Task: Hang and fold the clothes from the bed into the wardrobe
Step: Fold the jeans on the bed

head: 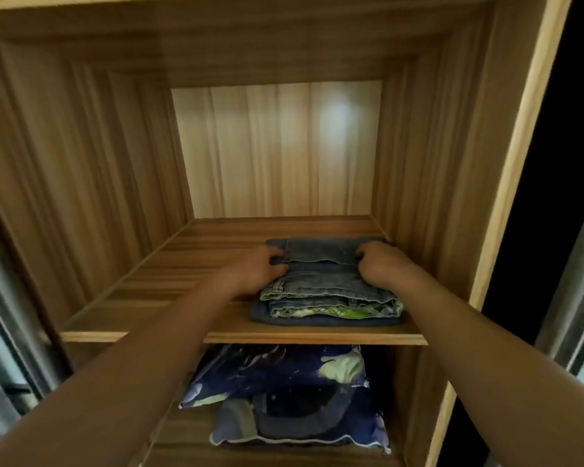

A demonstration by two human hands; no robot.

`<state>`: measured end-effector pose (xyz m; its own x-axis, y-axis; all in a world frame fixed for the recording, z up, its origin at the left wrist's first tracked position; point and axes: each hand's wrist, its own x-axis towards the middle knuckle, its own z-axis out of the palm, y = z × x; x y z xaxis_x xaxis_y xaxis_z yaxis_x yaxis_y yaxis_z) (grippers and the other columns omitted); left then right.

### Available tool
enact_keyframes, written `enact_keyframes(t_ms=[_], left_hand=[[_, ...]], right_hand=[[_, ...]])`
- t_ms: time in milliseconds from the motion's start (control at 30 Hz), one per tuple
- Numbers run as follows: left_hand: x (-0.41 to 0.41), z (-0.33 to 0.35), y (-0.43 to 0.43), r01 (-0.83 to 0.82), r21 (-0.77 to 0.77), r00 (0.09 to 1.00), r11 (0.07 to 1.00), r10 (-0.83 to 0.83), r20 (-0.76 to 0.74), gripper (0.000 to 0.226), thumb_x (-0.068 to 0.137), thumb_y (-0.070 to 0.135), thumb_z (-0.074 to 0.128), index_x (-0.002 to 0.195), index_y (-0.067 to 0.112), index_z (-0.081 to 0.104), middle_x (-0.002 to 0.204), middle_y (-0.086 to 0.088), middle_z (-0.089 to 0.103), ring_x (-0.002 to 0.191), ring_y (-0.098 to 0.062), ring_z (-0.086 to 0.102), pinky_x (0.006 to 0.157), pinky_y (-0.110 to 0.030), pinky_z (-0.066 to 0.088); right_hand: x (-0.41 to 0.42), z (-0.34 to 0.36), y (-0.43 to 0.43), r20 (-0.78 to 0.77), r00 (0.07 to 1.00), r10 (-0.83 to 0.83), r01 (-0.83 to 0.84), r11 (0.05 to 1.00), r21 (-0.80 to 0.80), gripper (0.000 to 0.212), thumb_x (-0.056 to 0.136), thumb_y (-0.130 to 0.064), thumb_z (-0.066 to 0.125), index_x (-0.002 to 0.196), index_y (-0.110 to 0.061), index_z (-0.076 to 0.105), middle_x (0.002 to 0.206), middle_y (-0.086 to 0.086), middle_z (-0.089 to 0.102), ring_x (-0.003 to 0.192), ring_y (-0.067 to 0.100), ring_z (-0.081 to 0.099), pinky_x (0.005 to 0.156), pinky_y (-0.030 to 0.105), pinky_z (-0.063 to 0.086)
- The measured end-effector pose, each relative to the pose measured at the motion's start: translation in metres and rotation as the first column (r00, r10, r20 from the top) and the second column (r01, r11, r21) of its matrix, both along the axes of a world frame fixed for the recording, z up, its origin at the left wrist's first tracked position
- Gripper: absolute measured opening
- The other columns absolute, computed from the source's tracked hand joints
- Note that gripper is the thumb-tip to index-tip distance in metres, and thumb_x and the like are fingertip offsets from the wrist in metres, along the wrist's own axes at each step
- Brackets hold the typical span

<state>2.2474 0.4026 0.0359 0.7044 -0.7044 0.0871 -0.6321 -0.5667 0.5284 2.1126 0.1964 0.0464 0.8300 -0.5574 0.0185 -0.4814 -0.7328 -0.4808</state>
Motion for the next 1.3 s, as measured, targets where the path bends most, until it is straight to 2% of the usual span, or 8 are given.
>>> enact_keyframes(t_ms=[200, 433, 567, 667, 833, 967, 1100, 1300], left_hand=[[0.049, -0.006, -0.036, 0.021, 0.107, 0.992, 0.994, -0.035, 0.122, 0.038, 0.103, 0.032, 0.052, 0.139, 0.019, 0.056, 0.136, -0.008, 0.061, 0.119, -0.027, 0.058, 0.103, -0.044, 0.047], [0.101, -0.006, -0.064, 0.016, 0.182, 0.981, 0.983, -0.051, 0.189, 0.043, 0.105, 0.036, 0.047, 0.144, 0.018, 0.050, 0.140, -0.012, 0.057, 0.122, -0.029, 0.055, 0.102, -0.038, 0.045], [0.128, -0.007, -0.063, -0.016, 0.205, 0.981, 0.979, -0.024, 0.193, 0.045, 0.106, 0.037, 0.045, 0.147, 0.020, 0.046, 0.143, -0.011, 0.054, 0.125, -0.029, 0.053, 0.097, -0.032, 0.041], [0.151, -0.005, -0.050, -0.037, 0.208, 0.981, 0.977, -0.004, 0.196, 0.046, 0.105, 0.036, 0.048, 0.147, 0.019, 0.048, 0.145, -0.012, 0.052, 0.128, -0.029, 0.052, 0.106, -0.037, 0.042], [0.191, 0.002, -0.016, -0.109, 0.253, 0.975, 0.961, 0.053, 0.218, 0.050, 0.103, 0.042, 0.051, 0.150, 0.023, 0.046, 0.153, -0.009, 0.045, 0.136, -0.027, 0.044, 0.112, -0.035, 0.034], [0.224, 0.007, 0.018, -0.182, 0.291, 0.958, 0.939, 0.103, 0.269, 0.051, 0.100, 0.048, 0.055, 0.147, 0.029, 0.050, 0.151, -0.006, 0.049, 0.135, -0.026, 0.046, 0.114, -0.039, 0.035], [0.253, 0.002, 0.038, -0.185, 0.184, 0.976, 0.965, 0.158, 0.152, 0.050, 0.100, 0.034, 0.059, 0.147, 0.017, 0.051, 0.154, -0.011, 0.044, 0.140, -0.026, 0.042, 0.118, -0.036, 0.031], [0.279, -0.004, 0.037, -0.193, 0.124, 0.978, 0.973, 0.181, 0.104, 0.049, 0.101, 0.027, 0.058, 0.147, 0.013, 0.049, 0.153, -0.013, 0.044, 0.138, -0.027, 0.044, 0.115, -0.031, 0.033]], right_hand=[[0.045, -0.005, -0.023, -0.074, 0.997, -0.036, 0.026, 0.990, -0.140, 0.043, 0.100, -0.009, 0.038, 0.141, -0.010, 0.053, 0.141, 0.019, 0.055, 0.121, 0.034, 0.056, 0.103, 0.045, 0.049], [0.090, -0.004, -0.040, -0.140, 0.988, -0.072, 0.044, 0.979, -0.198, 0.037, 0.104, -0.006, 0.036, 0.135, -0.005, 0.056, 0.135, 0.019, 0.058, 0.120, 0.033, 0.055, 0.102, 0.040, 0.046], [0.120, -0.005, -0.036, -0.160, 0.984, -0.080, 0.045, 0.976, -0.215, 0.035, 0.105, -0.004, 0.034, 0.129, -0.002, 0.059, 0.136, 0.019, 0.056, 0.125, 0.036, 0.051, 0.110, 0.045, 0.039], [0.148, -0.012, -0.035, -0.145, 0.988, -0.050, 0.023, 0.984, -0.177, 0.032, 0.102, -0.007, 0.038, 0.127, -0.001, 0.058, 0.138, 0.026, 0.051, 0.126, 0.042, 0.049, 0.105, 0.050, 0.044], [0.188, -0.018, -0.002, -0.081, 0.997, -0.014, 0.000, 0.986, -0.167, 0.032, 0.105, -0.008, 0.036, 0.117, -0.005, 0.066, 0.104, 0.012, 0.059, 0.127, 0.037, 0.049, 0.096, 0.043, 0.038], [0.231, -0.020, 0.025, -0.039, 0.999, -0.021, 0.019, 0.998, -0.061, 0.029, 0.104, -0.014, 0.041, 0.122, -0.005, 0.062, 0.138, 0.022, 0.052, 0.134, 0.044, 0.039, 0.109, 0.055, 0.034], [0.260, -0.026, 0.043, 0.111, 0.994, -0.014, 0.022, 0.998, -0.064, 0.036, 0.099, -0.021, 0.043, 0.132, -0.012, 0.057, 0.141, 0.024, 0.044, 0.129, 0.045, 0.042, 0.103, 0.053, 0.041], [0.288, -0.029, 0.041, 0.080, 0.997, 0.019, -0.010, 0.994, -0.106, 0.040, 0.098, -0.022, 0.041, 0.136, -0.015, 0.051, 0.145, 0.023, 0.037, 0.135, 0.046, 0.033, 0.105, 0.055, 0.040]])
